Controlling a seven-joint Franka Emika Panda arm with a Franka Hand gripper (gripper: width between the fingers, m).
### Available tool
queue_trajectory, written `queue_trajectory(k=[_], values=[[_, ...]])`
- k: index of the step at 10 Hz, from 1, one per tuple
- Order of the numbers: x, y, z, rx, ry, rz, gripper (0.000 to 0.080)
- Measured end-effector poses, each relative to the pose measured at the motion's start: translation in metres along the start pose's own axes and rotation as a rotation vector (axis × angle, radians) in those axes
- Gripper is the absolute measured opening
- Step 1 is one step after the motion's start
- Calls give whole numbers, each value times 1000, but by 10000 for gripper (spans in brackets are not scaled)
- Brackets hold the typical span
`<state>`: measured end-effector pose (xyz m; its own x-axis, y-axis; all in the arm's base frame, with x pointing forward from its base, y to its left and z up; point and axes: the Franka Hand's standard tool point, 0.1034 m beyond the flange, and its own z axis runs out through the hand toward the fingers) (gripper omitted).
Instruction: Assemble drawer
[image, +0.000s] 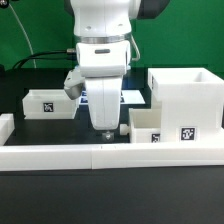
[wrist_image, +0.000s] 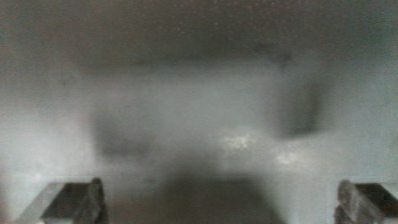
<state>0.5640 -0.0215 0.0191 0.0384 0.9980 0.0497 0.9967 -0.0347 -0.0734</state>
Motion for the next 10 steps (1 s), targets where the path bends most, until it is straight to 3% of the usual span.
queue_trajectory(k=[4, 10], values=[[22, 22, -3, 15, 11, -89, 649], [27, 21, -1, 18, 11, -88, 649]])
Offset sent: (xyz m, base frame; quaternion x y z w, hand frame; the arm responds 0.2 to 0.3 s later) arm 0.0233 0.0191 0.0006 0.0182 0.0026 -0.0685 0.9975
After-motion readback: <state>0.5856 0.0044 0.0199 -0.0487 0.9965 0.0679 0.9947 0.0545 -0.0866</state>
